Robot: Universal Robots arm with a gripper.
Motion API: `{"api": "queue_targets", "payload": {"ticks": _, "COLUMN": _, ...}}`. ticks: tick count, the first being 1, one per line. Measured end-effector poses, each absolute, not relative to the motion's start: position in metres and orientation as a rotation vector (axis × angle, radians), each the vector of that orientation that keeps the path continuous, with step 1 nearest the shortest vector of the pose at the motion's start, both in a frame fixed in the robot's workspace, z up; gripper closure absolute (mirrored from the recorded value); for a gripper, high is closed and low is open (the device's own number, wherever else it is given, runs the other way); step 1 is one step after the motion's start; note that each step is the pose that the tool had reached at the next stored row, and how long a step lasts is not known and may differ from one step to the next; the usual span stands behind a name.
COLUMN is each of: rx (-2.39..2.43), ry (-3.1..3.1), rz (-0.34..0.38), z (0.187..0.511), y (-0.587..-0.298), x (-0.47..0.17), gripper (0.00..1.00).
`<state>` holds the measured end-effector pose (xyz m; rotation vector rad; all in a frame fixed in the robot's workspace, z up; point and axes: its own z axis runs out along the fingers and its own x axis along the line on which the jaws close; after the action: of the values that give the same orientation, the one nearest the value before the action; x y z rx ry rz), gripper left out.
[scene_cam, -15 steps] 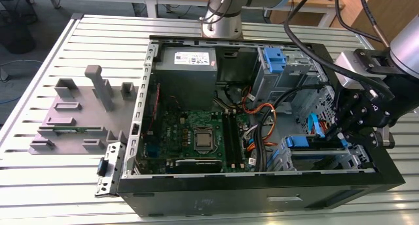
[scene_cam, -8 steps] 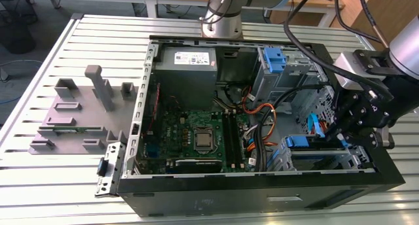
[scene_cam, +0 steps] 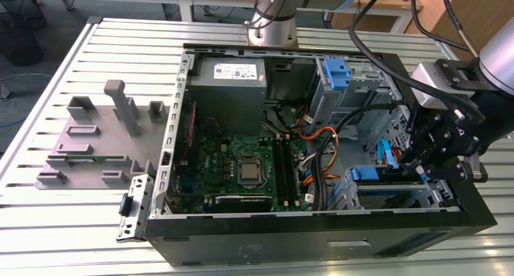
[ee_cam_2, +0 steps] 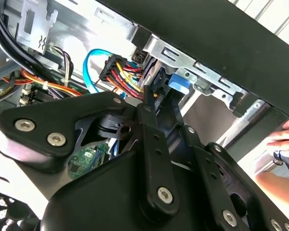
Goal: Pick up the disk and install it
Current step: 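Insert the second disk wire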
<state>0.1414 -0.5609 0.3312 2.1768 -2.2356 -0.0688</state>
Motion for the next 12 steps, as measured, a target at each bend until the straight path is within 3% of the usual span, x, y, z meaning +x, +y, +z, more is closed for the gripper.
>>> {"api": "queue_targets", "payload": {"ticks": 12, "rx": 2.177, "ry": -2.236, "rz": -0.069, "z": 0.351, "y": -0.558, "x": 0.141, "gripper": 0.7}}
